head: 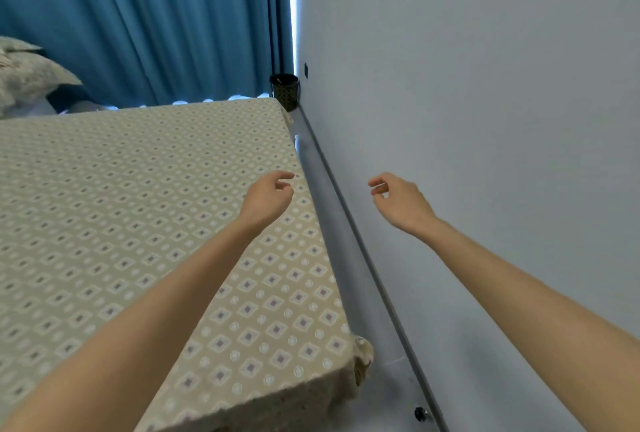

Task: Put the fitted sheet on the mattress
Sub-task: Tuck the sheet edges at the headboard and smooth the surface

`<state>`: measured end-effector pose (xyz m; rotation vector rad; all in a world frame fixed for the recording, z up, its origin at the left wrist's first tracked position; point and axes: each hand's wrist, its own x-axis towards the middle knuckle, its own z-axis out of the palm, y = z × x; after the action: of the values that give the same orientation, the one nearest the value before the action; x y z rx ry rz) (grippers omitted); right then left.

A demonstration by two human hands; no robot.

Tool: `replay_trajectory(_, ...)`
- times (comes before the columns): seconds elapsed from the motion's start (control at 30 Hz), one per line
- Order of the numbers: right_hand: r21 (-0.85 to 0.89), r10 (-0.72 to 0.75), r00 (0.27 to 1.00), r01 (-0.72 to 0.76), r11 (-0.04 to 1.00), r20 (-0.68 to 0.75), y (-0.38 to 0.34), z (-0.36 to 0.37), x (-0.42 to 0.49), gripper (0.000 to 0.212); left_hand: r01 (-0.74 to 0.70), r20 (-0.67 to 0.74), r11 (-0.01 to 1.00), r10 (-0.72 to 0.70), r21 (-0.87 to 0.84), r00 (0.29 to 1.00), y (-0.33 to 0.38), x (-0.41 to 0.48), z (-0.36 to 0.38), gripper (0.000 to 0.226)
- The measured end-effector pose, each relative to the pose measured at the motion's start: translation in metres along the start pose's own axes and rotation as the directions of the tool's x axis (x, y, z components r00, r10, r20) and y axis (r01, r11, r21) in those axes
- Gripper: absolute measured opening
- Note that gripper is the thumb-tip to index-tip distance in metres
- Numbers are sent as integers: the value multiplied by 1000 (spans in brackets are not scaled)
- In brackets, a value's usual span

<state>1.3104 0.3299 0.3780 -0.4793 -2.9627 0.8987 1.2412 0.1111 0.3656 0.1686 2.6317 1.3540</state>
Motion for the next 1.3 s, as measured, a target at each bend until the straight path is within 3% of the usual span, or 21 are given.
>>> replay_trajectory(0.27, 51, -129, 989, 133, 990, -72, -29, -73, 30, 32, -43, -85, 996, 36, -73, 996, 72, 32, -13, 40)
replay_trajectory(0.53, 92, -234, 972, 234, 968, -13, -11, -117, 123, 34, 4, -192, 991, -30, -132, 981, 119, 102, 26, 40)
replay_trajectory(0.87, 180, -381, 924, 370, 911, 28, -28, -145, 233, 36, 27, -363, 984, -90, -175, 927, 146, 180, 16, 40)
replay_trajectory(1.07, 179, -440, 898, 430, 885, 14, -57, -141, 332, 34, -10, -419, 985, -64, -172, 906, 150, 274, 5, 39)
replay_trajectory(1.3, 112, -498, 866, 491, 864, 40, -114, -116, 491, 38, 45, -443, 988, -106, -145, 890, 134, 442, -41, 41)
